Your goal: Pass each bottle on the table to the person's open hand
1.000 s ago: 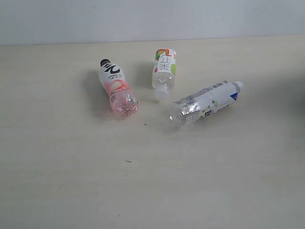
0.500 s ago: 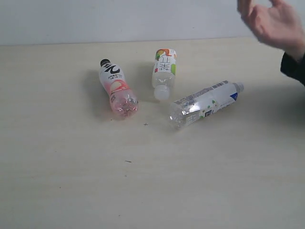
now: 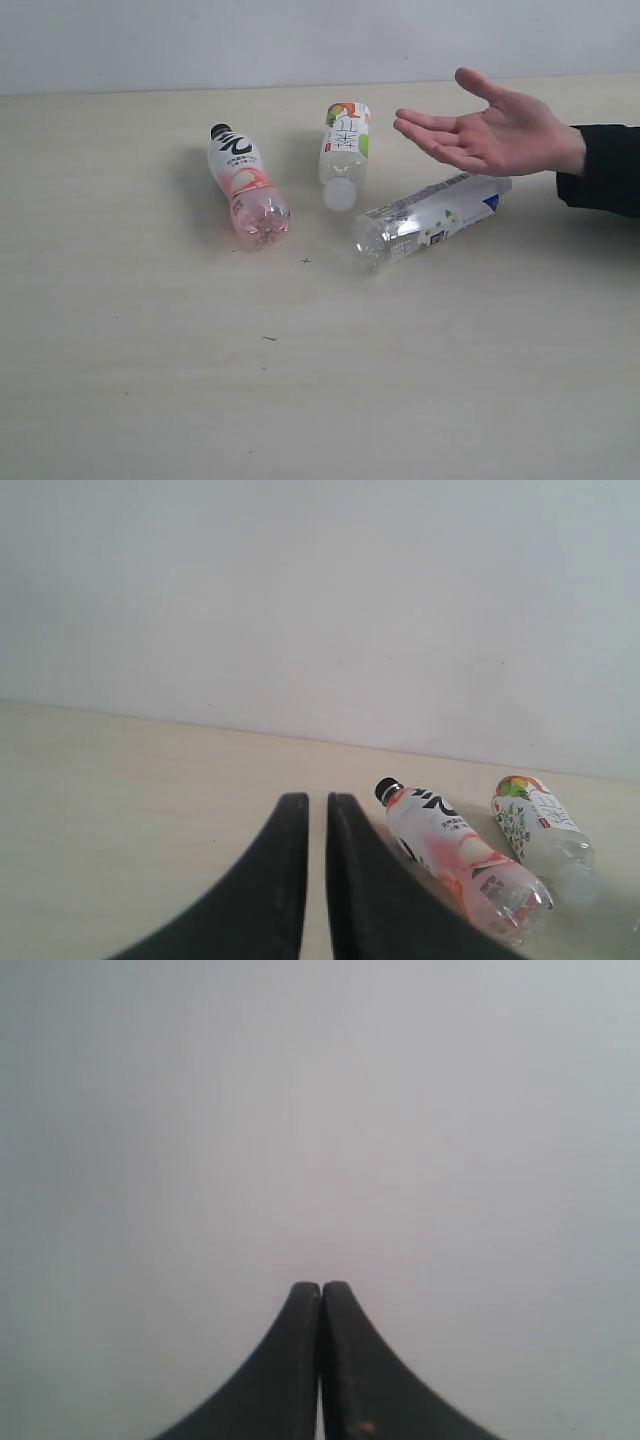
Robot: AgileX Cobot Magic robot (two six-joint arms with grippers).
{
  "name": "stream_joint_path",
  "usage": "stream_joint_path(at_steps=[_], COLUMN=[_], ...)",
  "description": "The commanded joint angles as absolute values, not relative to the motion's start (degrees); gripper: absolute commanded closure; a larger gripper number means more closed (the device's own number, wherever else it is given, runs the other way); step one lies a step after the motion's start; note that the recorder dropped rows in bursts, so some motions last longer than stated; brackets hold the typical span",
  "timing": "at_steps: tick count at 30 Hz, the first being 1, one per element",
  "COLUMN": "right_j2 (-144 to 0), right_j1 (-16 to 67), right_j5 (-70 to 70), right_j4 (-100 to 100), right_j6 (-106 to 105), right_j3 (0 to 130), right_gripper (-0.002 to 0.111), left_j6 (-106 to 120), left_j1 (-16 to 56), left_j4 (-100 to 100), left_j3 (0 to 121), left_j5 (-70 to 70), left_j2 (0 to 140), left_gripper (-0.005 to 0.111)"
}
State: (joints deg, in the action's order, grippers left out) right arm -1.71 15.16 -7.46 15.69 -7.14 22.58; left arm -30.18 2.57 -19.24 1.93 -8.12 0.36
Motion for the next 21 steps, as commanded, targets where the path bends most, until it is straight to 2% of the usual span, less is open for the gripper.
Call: stream_joint_path(at_steps=[1, 7, 11, 13, 18, 21], right_j2=[-3.2, -17.1, -52.3, -67.8, -95.7, -104.7], right_j1=[15.4, 16.9, 23.5, 27.1, 31.4, 31.4], right_j5=[-4.2, -6.7, -32.0, -40.4, -53.3, -57.9], right_j4=[15.9, 16.1, 16.6, 18.0, 17.8, 14.8], right_j6=[-7.4, -7.4, -13.0, -13.0, -14.0, -10.7], right_j3=[22.3, 26.8, 51.3, 63.1, 84.3, 91.2], right_gripper=[0.108, 0.108, 0.108, 0.108, 0.097, 0.092], left_j6=[-30.2, -30.2, -30.2, -30.2, -30.2, -30.2], left_j1=[3.0, 3.0, 3.0, 3.0, 3.0, 3.0], left_j4=[-19.3, -19.3, -19.3, -19.3, -19.3, -19.3], left_j3=[2.0, 2.0, 2.0, 2.0, 2.0, 2.0], left_j5=[-8.0, -8.0, -8.0, -8.0, -8.0, -8.0], left_j2=[0.0, 0.0, 0.0, 0.0, 0.0, 0.0], left_gripper=[0.097, 0.097, 0.097, 0.097, 0.097, 0.097])
